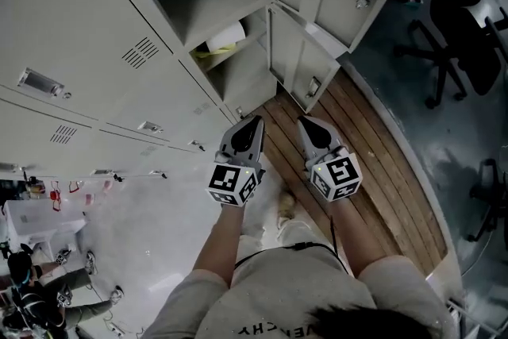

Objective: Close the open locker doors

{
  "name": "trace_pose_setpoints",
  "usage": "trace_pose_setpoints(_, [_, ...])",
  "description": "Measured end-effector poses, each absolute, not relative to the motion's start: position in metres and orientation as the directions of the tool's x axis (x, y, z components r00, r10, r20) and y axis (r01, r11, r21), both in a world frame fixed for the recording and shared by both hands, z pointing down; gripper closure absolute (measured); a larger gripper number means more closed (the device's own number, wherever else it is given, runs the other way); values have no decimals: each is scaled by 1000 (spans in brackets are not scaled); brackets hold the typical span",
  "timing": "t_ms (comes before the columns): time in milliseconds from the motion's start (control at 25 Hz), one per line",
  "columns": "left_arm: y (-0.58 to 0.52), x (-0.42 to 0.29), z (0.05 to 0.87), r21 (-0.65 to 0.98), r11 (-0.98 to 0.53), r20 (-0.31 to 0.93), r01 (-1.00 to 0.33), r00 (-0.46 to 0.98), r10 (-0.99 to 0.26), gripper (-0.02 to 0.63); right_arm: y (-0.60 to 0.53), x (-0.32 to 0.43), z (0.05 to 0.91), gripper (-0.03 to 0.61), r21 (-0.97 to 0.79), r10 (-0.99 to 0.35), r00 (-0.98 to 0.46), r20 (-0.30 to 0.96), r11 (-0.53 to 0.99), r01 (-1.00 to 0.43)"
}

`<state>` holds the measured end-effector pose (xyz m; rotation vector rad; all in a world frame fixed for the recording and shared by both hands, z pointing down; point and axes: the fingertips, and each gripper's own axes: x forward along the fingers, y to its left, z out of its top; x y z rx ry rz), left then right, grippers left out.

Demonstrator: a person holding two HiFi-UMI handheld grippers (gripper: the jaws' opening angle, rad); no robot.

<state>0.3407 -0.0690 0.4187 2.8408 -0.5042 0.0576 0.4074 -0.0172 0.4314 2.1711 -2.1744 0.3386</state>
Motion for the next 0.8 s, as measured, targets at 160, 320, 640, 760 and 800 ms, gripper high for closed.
trace_pose_setpoints(160, [-67, 372, 425, 237, -909, 87, -342, 940, -331, 615, -16, 440, 440, 541, -124, -979, -5, 202, -21, -992])
trace_pose_setpoints(320, [-62, 400, 432, 226, -916, 93, -331, 943, -318, 615, -19, 465, 448, 505, -131, -978, -1, 207, -27, -991])
trace_pose_setpoints(640, [-57, 440, 443, 230, -928, 108, -293, 955, -275, 615, -29, 512, 458, 434, -124, -975, 58, 216, -87, -989])
trace_pose_setpoints(760, [-57, 452, 448, 229, -934, 107, -275, 961, -256, 615, -35, 524, 463, 390, -131, -972, 75, 221, -106, -986])
trace_pose_setpoints(800, [-56, 456, 449, 229, -935, 107, -269, 962, -250, 615, -37, 527, 464, 373, -136, -971, 78, 224, -111, -985])
